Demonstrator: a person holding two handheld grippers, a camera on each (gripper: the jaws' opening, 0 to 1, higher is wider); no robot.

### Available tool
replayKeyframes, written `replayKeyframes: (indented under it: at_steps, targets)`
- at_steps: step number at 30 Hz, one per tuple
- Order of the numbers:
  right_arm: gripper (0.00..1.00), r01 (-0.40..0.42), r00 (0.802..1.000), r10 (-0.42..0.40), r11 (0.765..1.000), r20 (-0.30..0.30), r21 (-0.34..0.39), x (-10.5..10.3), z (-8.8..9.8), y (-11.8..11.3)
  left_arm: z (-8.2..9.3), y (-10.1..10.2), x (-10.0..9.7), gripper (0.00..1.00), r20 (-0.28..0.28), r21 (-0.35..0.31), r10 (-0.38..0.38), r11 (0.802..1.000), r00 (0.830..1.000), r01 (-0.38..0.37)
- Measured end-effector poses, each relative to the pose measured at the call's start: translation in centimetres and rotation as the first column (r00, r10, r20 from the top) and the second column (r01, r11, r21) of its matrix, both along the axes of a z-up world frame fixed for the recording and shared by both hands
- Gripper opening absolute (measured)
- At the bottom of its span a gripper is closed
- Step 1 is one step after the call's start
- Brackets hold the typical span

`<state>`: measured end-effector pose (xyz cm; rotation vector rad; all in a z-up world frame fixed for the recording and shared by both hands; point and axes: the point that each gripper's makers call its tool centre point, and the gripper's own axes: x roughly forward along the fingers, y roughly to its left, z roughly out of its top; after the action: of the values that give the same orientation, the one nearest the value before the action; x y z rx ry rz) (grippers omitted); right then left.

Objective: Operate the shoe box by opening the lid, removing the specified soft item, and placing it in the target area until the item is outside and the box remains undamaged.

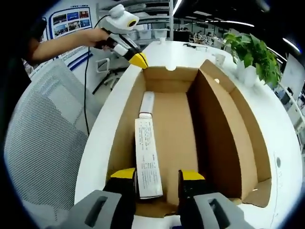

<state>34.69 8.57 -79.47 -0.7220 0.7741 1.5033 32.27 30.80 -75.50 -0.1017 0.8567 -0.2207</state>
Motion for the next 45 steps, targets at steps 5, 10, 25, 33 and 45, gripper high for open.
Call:
replayKeyframes:
  at_steps: [5, 10, 25, 33, 45]
  targets:
    - [0.17, -0.026, 0.999, 0.025, 1.000, -0.027, -0.018, -1.2, -0.7, 0.3, 0.0, 0.0, 0.0, 0.03, -0.001, -0.002, -0.002, 1.000, 1.000, 0.002]
    - [0.16, -0.033, 0.999, 0.033, 0.999, -0.013, -0.023, -1.3, -0.7, 0.3, -0.1, 0.0, -0.1, 0.03, -0.003, 0.001, -0.005, 1.000, 1.000, 0.005]
    - [0.14, 0.022, 0.997, -0.026, 0.998, 0.067, 0.059, 0.9, 2.8, 0.5, 0.0, 0.0, -0.1, 0.03, -0.010, -0.003, 0.015, 1.000, 1.000, -0.015]
    - [0.14, 0.056, 0.994, -0.068, 0.989, 0.080, 0.135, 2.0, 6.4, 0.0, 0.0, -0.1, -0.1, 0.03, -0.013, 0.008, 0.016, 1.000, 1.000, -0.016]
    - [0.14, 0.093, 0.984, -0.117, 0.980, 0.131, 0.175, 4.0, 11.3, -3.2, -0.1, 0.0, -0.1, 0.03, -0.019, 0.019, 0.010, 1.000, 1.000, -0.009]
